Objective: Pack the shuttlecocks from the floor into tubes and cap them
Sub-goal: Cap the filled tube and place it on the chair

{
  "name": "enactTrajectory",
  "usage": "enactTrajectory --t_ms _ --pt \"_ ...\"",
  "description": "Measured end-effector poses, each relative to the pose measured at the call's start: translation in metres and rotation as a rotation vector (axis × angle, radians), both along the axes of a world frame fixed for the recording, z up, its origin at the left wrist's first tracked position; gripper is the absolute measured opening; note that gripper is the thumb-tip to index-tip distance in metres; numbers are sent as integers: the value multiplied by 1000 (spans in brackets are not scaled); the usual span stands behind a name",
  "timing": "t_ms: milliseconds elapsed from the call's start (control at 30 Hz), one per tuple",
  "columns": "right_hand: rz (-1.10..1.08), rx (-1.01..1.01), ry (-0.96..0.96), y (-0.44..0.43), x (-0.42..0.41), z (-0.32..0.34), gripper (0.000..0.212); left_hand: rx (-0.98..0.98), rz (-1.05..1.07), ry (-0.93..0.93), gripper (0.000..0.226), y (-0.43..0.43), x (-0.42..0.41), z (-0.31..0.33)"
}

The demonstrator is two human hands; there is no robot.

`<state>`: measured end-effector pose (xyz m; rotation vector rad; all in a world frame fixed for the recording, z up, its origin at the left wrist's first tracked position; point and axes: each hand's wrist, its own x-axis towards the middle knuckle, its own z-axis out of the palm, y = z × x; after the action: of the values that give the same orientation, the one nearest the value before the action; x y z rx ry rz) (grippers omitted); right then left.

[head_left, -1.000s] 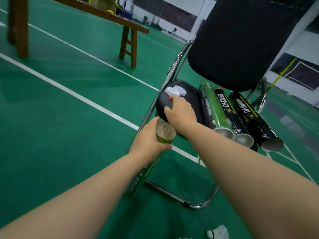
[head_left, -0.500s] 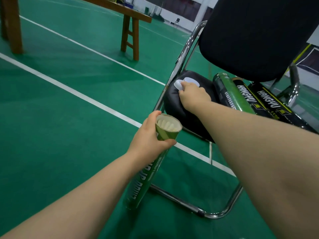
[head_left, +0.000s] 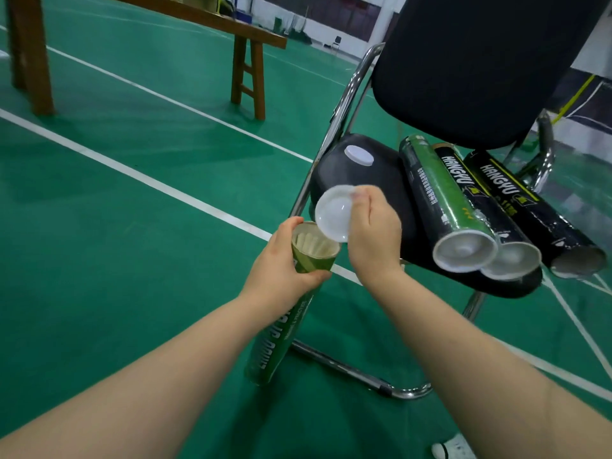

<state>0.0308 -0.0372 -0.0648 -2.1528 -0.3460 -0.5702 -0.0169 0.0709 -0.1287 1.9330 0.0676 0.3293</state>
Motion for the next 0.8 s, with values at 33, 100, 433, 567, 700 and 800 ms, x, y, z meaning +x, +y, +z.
enactTrajectory --t_ms 33,100,433,567,700,800 --pt "35 33 103 1 -7 -3 20 -11 -3 0 81 0 -4 1" --pt "81 -4 217 4 -14 -7 13 -34 -13 7 78 -2 -12 3" --pt "54 -351 211 20 -38 -4 22 -55 -11 105 80 8 -41 12" --pt "63 -542 159 20 -44 0 28 11 18 95 99 10 -47 14" --pt "60 -456 483 25 -39 3 31 49 8 82 86 12 -48 16" --pt "59 -212 805 25 -36 4 35 76 25 93 83 13 -47 17"
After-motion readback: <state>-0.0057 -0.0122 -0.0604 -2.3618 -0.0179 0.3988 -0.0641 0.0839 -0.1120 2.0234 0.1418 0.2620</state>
